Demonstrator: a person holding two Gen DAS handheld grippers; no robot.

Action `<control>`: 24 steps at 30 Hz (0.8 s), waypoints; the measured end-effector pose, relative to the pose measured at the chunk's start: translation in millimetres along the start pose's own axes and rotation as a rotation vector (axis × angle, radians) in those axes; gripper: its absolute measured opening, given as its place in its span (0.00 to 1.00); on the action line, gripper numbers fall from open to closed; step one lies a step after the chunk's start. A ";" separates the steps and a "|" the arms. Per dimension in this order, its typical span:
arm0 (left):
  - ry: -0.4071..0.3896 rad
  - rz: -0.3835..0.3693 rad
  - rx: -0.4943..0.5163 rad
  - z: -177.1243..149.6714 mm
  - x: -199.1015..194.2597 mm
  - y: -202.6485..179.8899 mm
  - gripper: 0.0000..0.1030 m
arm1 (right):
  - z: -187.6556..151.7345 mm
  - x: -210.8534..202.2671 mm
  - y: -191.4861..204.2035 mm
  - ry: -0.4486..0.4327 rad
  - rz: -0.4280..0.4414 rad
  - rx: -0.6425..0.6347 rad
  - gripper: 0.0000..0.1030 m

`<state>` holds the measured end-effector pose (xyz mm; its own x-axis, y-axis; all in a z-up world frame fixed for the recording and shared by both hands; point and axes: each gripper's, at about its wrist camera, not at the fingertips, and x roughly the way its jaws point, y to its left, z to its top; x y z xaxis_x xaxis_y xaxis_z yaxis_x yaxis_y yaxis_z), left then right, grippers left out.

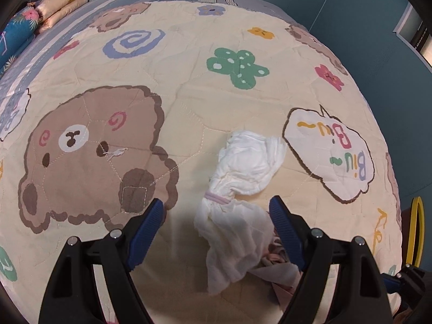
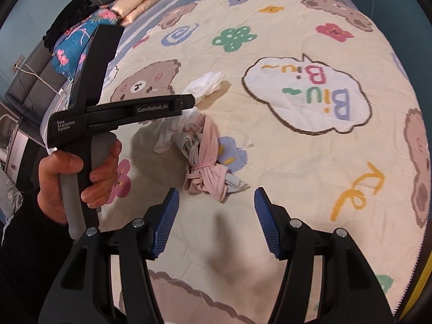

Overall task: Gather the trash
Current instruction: 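Grasp the white tissue with the left tool while the right grasps the pink cloth, then carry the white tissue and pink cloth in both tools over the yellow bin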

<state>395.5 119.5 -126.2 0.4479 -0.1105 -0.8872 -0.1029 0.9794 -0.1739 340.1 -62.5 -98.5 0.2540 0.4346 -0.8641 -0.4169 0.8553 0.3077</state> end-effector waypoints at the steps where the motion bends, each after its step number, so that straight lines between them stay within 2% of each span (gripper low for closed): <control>1: 0.003 -0.006 -0.003 -0.2 1.6 1.1 0.75 | 1.0 4.8 2.6 0.006 -0.001 -0.005 0.54; 4: 0.012 -0.018 -0.004 -0.8 6.7 3.3 0.71 | 4.1 23.3 10.5 0.031 -0.003 -0.020 0.54; 7: 0.026 -0.027 -0.005 -1.3 12.9 5.0 0.63 | 6.9 37.7 14.3 0.038 -0.023 -0.029 0.54; 11: 0.037 -0.034 -0.012 -3.1 17.5 8.8 0.46 | 9.3 52.7 17.6 0.032 -0.043 -0.048 0.51; 15: 0.036 -0.042 0.003 -3.8 18.2 8.0 0.28 | 13.3 65.6 20.1 0.053 -0.057 -0.062 0.43; 22: 0.027 -0.045 -0.001 -2.5 13.0 5.5 0.20 | 17.7 70.6 22.8 0.062 -0.060 -0.073 0.24; 24: 0.022 -0.054 -0.009 -0.9 6.5 6.1 0.19 | 16.2 67.9 23.9 0.057 -0.058 -0.080 0.22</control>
<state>397.0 124.6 -133.5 0.4330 -0.1675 -0.8857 -0.0870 0.9702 -0.2260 361.6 -7.9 -143.4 0.2306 0.3664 -0.9014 -0.4717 0.8524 0.2258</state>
